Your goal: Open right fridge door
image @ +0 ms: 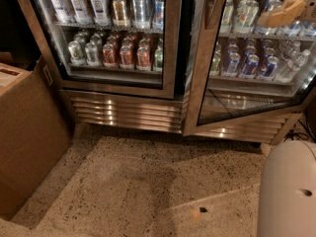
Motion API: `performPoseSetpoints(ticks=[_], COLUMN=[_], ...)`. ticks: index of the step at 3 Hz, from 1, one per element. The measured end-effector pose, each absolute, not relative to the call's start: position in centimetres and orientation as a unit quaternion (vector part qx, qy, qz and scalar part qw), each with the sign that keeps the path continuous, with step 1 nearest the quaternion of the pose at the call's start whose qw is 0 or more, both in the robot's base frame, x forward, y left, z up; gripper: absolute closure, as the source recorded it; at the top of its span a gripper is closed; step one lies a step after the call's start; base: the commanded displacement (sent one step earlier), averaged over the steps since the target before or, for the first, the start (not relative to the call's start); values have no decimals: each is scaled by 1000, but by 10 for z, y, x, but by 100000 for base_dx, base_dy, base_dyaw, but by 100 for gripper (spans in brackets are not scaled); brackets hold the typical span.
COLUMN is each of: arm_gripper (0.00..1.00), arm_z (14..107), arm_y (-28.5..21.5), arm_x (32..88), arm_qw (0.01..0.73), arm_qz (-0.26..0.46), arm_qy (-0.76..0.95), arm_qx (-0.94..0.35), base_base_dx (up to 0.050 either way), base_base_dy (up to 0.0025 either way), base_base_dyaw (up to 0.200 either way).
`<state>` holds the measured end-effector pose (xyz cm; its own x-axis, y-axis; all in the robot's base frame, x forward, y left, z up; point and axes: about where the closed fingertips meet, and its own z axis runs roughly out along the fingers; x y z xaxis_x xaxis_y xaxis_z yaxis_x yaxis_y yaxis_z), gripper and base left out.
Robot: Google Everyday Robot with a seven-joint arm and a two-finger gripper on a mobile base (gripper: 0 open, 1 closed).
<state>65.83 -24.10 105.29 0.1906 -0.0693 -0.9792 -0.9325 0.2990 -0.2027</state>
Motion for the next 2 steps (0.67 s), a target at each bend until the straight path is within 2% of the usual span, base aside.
performPoseSetpoints(ticks=[2], arm_gripper=[0], arm_z=[1047], arm_y=[-265], arm_x=[635], arm_qw=[611], arm_qz=[348], arm_qy=[525], arm_qx=[-479], base_base_dx=[0], base_base_dy=[0], base_base_dyaw=[0])
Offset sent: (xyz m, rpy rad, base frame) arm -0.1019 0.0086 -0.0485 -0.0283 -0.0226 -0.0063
